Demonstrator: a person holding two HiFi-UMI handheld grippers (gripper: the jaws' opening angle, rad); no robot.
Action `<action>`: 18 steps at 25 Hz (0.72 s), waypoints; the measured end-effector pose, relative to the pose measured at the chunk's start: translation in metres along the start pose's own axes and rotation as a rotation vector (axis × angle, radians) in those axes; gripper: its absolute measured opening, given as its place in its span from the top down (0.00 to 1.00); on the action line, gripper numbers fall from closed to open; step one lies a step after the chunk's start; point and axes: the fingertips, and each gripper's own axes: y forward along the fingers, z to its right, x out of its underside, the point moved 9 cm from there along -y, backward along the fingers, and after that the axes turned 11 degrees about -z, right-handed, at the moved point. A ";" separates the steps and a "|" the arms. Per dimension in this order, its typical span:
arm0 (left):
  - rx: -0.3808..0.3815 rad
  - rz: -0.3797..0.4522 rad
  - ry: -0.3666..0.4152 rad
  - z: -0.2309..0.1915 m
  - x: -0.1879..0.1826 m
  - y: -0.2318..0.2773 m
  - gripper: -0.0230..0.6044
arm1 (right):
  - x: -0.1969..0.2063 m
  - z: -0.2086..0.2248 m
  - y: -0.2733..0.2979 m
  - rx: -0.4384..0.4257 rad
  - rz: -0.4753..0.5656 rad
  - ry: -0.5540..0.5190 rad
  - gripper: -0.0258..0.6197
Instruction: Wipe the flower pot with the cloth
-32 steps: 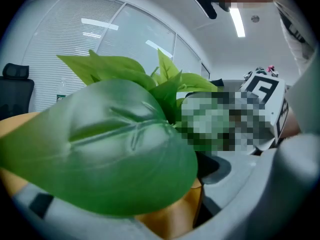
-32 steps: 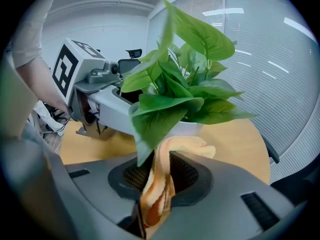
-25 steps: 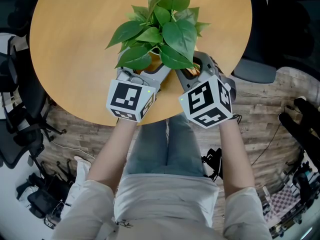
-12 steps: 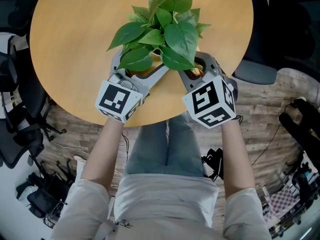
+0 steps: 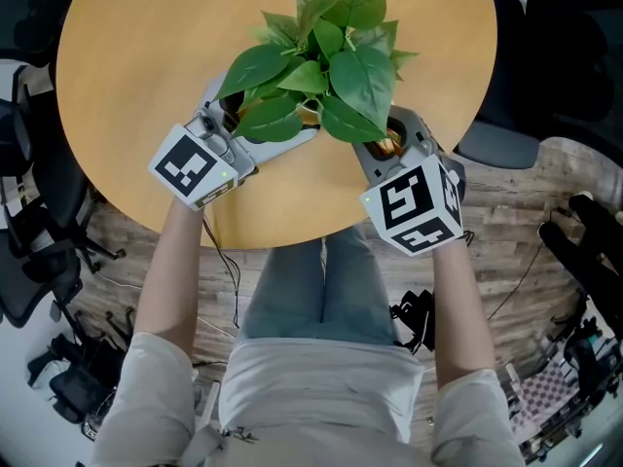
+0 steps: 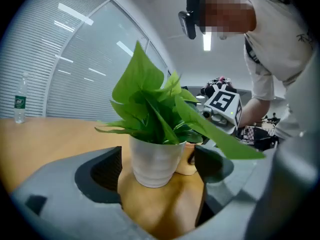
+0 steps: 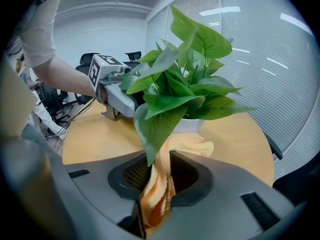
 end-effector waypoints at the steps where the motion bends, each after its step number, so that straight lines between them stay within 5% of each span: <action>1: 0.028 -0.008 0.006 -0.003 0.000 0.002 0.25 | 0.000 0.000 0.000 0.000 0.000 0.000 0.82; 8: 0.149 -0.002 -0.010 -0.016 -0.002 0.008 0.24 | 0.000 0.000 -0.001 0.001 0.001 0.005 0.82; 18: 0.193 0.040 -0.025 -0.022 -0.012 0.019 0.27 | 0.006 0.001 -0.003 -0.010 0.027 0.087 0.82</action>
